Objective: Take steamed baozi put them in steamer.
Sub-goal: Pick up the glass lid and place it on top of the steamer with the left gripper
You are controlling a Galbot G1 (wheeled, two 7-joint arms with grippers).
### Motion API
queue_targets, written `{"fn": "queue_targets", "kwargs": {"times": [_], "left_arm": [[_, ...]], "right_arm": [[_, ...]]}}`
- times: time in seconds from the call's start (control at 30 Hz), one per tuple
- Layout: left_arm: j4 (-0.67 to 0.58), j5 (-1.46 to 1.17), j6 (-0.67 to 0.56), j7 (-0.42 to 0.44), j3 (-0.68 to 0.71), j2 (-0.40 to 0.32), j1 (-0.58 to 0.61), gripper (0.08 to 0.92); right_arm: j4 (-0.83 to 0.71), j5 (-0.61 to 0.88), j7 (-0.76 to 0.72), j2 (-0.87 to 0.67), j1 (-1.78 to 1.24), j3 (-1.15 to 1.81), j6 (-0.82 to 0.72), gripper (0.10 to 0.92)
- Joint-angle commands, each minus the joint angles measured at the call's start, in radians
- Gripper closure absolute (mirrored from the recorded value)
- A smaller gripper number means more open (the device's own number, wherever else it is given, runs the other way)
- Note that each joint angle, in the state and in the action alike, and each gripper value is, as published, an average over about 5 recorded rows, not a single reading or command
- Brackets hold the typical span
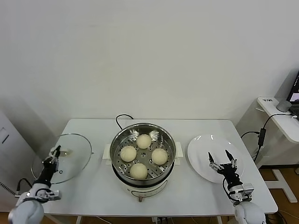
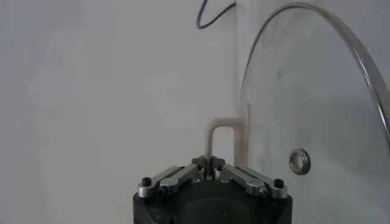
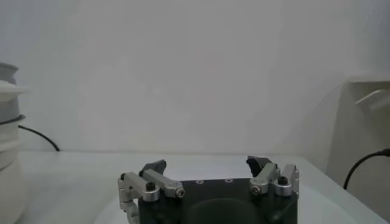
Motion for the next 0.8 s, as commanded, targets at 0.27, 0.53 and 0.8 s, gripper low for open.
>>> {"fn": "queue_targets", "kwargs": {"times": [0.27, 0.53, 0.8], "left_arm": [[-0.489, -0.165, 0.38, 0.302, 0.086, 0.179, 0.049, 0.898], [-0.63, -0.163, 0.605, 0.426, 0.25, 0.236, 0.006, 0.898], [-0.702, -0.027, 0.778, 0.51, 0.464, 0.218, -0.068, 0.898]], "right_arm": [[0.023, 0.015, 0.0, 0.001, 0.003, 0.0, -0.01, 0.203], [0.035, 0.017, 0.002, -0.001, 0.007, 0.0, -0.017, 0.203], [0.022, 0.013, 0.003, -0.001, 0.015, 0.0, -0.018, 0.203]]}}
